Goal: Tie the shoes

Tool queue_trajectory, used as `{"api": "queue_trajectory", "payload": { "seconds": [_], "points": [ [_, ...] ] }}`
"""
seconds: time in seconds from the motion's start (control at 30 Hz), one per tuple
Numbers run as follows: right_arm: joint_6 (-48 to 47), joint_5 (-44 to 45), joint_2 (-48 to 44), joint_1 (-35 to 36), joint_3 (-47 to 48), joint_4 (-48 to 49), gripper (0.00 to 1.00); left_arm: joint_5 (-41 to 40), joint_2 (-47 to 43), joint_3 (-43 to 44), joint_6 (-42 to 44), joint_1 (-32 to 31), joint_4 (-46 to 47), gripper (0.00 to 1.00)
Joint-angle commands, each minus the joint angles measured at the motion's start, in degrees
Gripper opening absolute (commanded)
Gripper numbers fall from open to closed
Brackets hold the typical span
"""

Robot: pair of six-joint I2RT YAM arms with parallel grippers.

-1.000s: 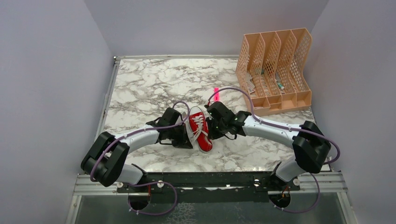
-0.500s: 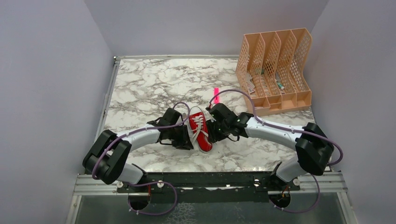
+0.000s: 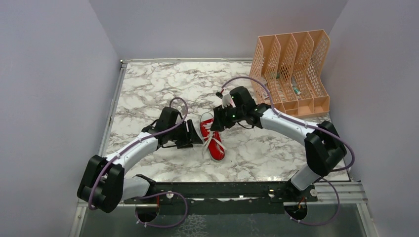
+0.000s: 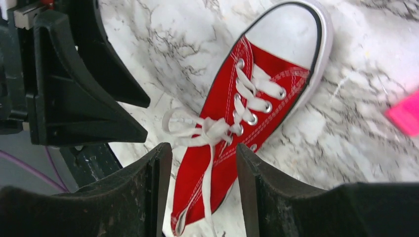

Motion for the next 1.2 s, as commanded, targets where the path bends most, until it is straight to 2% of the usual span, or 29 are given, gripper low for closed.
{"api": "queue_trajectory", "payload": {
  "seconds": [0.0,0.13,0.33,0.43,0.9,0.97,1.07,1.17],
  "points": [
    [-3.2,-11.0,4.8,-1.6,2.5,7.2,0.53,5.8,1.4,-3.1,-1.7,3.7,9.5,0.60],
    [-3.5,-11.5,8.7,-1.6,4.5,5.5,0.49,8.4,4.9,-3.9,-4.2,4.3,17.1,0.57],
    [-3.6,-10.3,10.2,-1.6,4.1,4.9,0.50,11.3,8.7,-3.7,-4.6,4.3,20.9,0.50],
    [-3.3,-11.2,11.2,-1.6,3.9,5.2,0.50,11.6,9.9,-3.5,-4.0,4.3,20.3,0.44],
    [-1.7,-12.9,13.9,-1.5,3.8,6.7,0.36,11.6,12.9,-2.2,-0.1,4.3,15.6,0.30],
    [-1.5,-12.9,13.9,-1.5,3.5,7.0,0.36,11.4,13.1,-2.0,0.0,4.3,15.5,0.29],
    [-1.1,-13.3,14.0,-1.5,3.3,7.2,0.37,11.5,13.4,-1.7,-0.2,4.3,16.2,0.36],
    [-0.9,-12.8,14.4,-1.5,3.6,7.1,0.37,11.5,13.8,-1.3,-0.1,4.3,16.5,0.36]
  ]
}}
